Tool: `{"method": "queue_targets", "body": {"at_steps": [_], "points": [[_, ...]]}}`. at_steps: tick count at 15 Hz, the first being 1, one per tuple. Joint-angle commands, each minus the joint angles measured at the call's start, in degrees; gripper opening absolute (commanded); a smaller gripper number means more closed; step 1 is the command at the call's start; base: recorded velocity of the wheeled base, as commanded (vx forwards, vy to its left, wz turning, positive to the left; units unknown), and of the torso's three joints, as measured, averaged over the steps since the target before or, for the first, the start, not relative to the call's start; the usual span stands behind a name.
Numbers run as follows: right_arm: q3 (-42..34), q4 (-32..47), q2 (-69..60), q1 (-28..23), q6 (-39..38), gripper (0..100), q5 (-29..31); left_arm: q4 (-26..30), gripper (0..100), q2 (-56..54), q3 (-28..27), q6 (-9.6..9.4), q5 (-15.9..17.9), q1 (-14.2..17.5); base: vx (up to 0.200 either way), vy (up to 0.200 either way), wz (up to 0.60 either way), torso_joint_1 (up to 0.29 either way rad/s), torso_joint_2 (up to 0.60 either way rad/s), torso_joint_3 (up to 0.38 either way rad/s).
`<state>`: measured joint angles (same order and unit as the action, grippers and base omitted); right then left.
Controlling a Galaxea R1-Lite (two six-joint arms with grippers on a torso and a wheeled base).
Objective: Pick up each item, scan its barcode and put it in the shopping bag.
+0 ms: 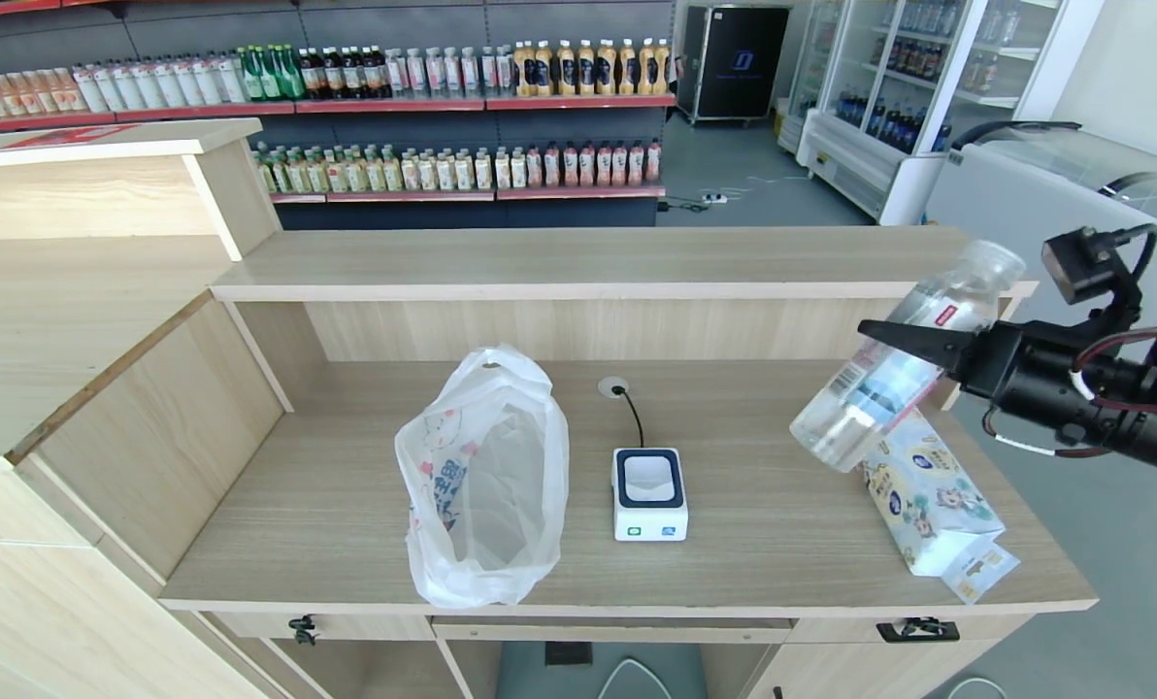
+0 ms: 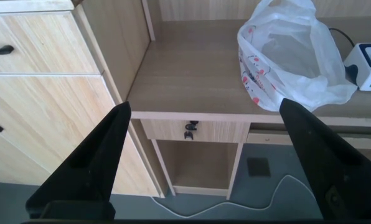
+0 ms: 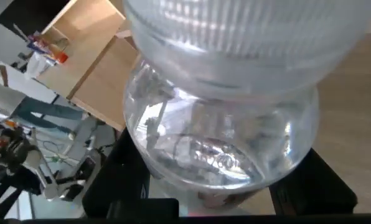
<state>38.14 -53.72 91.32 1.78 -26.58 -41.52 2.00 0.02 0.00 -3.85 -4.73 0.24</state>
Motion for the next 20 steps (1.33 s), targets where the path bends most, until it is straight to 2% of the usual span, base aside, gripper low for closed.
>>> {"method": "queue_targets", "body": {"at_steps": [1, 3, 8, 11, 17, 18, 20], "points": [[1.4, 0.7, -9.4, -0.8, -2.3, 0, -3.9, 0.0, 100, 0.0, 0.0, -0.01, 0.0, 0.0, 0.000, 0.000, 0.00, 0.000, 0.00, 0.000], [2.5, 0.6, -11.0, -0.7, -5.9, 0, -10.7, 0.0, 100, 0.0, 0.0, -0.01, 0.0, 0.0, 0.000, 0.000, 0.00, 0.000, 0.00, 0.000], [2.8, 0.6, -18.0, 0.1, -12.9, 0, -19.9, 0.0, 100, 0.0, 0.0, -0.01, 0.0, 0.0, 0.000, 0.000, 0.00, 0.000, 0.00, 0.000], [2.8, 0.6, -20.5, 0.7, -14.7, 0, -24.1, 0.0, 100, 0.0, 0.0, -0.01, 0.0, 0.0, 0.000, 0.000, 0.00, 0.000, 0.00, 0.000], [3.0, 0.6, -24.4, 6.8, -17.6, 0, -27.6, 0.0, 100, 0.0, 0.0, -0.01, 0.0, 0.0, 0.000, 0.000, 0.00, 0.000, 0.00, 0.000], [3.2, 0.6, -26.0, 7.4, -20.4, 0, -30.6, 0.0, 100, 0.0, 0.0, -0.01, 0.0, 0.0, 0.000, 0.000, 0.00, 0.000, 0.00, 0.000], [3.1, 0.6, -26.9, 8.7, -20.4, 0, -33.9, 0.0, 100, 0.0, 0.0, -0.01, 0.0, 0.0, 0.000, 0.000, 0.00, 0.000, 0.00, 0.000]]}}
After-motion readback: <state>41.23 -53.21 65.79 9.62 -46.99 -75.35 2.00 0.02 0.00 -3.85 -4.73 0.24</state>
